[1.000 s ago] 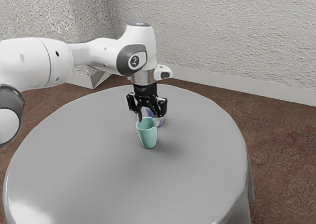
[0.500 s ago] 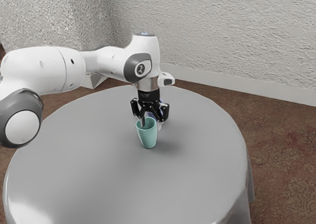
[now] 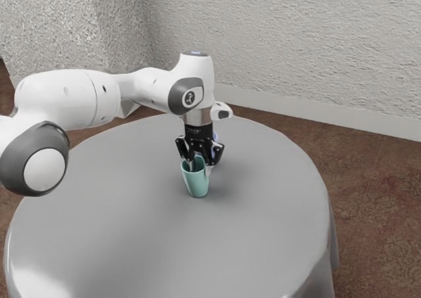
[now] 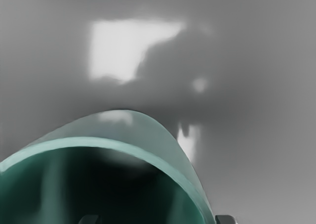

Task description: Place the right cup onto the left cup

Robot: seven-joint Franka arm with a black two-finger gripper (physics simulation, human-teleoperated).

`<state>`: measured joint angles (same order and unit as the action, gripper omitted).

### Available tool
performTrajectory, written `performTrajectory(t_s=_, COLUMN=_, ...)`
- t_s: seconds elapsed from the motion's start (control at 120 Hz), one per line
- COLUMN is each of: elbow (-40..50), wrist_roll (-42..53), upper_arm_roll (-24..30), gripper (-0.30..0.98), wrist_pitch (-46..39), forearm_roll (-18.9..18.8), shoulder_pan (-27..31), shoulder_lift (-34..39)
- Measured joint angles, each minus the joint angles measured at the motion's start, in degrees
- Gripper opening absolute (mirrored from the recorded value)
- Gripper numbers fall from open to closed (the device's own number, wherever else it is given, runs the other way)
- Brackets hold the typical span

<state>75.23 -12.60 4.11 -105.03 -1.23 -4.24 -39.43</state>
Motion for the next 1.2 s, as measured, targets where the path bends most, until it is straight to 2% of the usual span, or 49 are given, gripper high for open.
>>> performTrajectory(t_s=0.225, elbow=0.0, wrist_roll=-0.1, upper_arm_roll=-0.1, gripper=0.02, wrist_pitch=-0.2, forearm_roll=-0.8, shoulder_pan=0.0, shoulder_lift=0.0)
performTrajectory(t_s=0.392, elbow=0.0, wrist_roll=-0.3, upper_arm_roll=0.0, gripper=-0.05, wrist_pitch=-0.3, forearm_roll=-1.8, shoulder_pan=-0.2, shoulder_lift=0.2)
performTrajectory(t_s=0.7, elbow=0.6, wrist_roll=-0.8, upper_arm_roll=-0.8, gripper=-0.09, wrist_pitch=1.5, forearm_roll=-2.5, shoulder_pan=-0.7, shoulder_lift=4.0)
performTrajectory(t_s=0.875, elbow=0.6, wrist_roll=-1.4, upper_arm_roll=-0.4, gripper=-0.1, wrist_pitch=3.1, forearm_roll=-4.4, shoulder_pan=-0.8, shoulder_lift=6.9)
performTrajectory(t_s=1.2, elbow=-4.0, wrist_roll=-1.5, upper_arm_roll=0.9, gripper=-0.1, wrist_pitch=6.5, forearm_roll=-6.4, shoulder_pan=-0.4, shoulder_lift=7.7)
